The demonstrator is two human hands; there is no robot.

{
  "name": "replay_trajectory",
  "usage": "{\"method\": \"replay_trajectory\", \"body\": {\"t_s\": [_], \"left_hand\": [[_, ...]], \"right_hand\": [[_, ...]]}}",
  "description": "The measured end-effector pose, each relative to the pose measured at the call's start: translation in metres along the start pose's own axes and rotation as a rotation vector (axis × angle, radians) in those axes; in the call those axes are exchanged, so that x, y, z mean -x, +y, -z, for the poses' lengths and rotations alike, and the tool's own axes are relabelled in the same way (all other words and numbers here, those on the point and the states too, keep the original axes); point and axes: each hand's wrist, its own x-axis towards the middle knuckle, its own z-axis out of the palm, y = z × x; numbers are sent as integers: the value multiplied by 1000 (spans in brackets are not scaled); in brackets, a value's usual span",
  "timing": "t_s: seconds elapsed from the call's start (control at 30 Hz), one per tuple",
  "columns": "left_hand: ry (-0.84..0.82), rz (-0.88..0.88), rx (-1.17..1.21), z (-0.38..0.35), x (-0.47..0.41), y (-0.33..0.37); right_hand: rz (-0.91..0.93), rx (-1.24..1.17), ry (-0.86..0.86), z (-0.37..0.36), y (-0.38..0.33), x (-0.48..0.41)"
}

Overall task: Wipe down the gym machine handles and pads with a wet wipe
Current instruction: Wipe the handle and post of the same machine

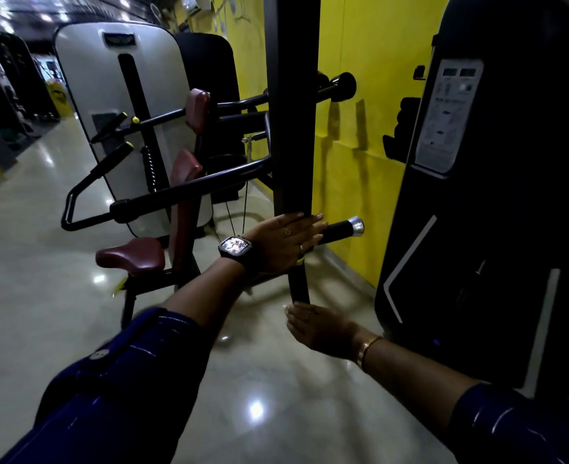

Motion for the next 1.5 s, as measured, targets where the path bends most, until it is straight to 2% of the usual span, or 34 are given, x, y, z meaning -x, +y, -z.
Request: {"method": "replay_trajectory", "body": {"t_s": [0.07,0.13,0.2,0.33,0.4,0.47,0.53,0.63,0.7,0.77,0.97,1.03,1.13,1.17,1.3,1.43,1.5], "left_hand": [[-9,2,-2,-1,0,0],[-16,3,-17,-1,-1,0],[-20,3,-40,-1,-1,1],[-26,30,-24,-1,0,4],[-27,35,-42,-1,-1,5],[-26,48,-48,-2,-1,7],[-27,57,-42,-1,-1,8],[-47,57,-50,0,0,8],[-69,54,-61,3,0,7],[-78,53,-52,4,0,7],[-97,76,-61,6,-1,8],[-103,87,-68,5,-1,10],[-133,113,-82,4,0,15],[-140,118,-86,4,-1,17],[-139,137,-104,3,0,19],[-139,155,-101,1,0,22],[-137,156,-100,-1,0,22]], "right_hand": [[-118,-29,110,6,18,-5],[-293,-161,219,16,40,-11],[-360,-234,233,11,49,-9],[-256,-292,157,-21,4,17],[-121,-164,64,-29,-23,33],[-91,-128,51,-27,-30,40],[-238,-200,152,-21,-17,33],[-555,-554,328,-3,18,19],[-696,-668,394,-2,27,18],[-725,-737,331,-7,14,19],[-913,-868,209,-26,-82,43],[-1183,-1036,248,-17,-88,37],[-1769,-1423,358,-1,-70,14],[-1875,-1542,360,3,-62,6],[-1972,-1846,403,29,-62,-27],[-2078,-1820,398,48,-92,-49],[-2050,-1817,372,50,-99,-57]]}}
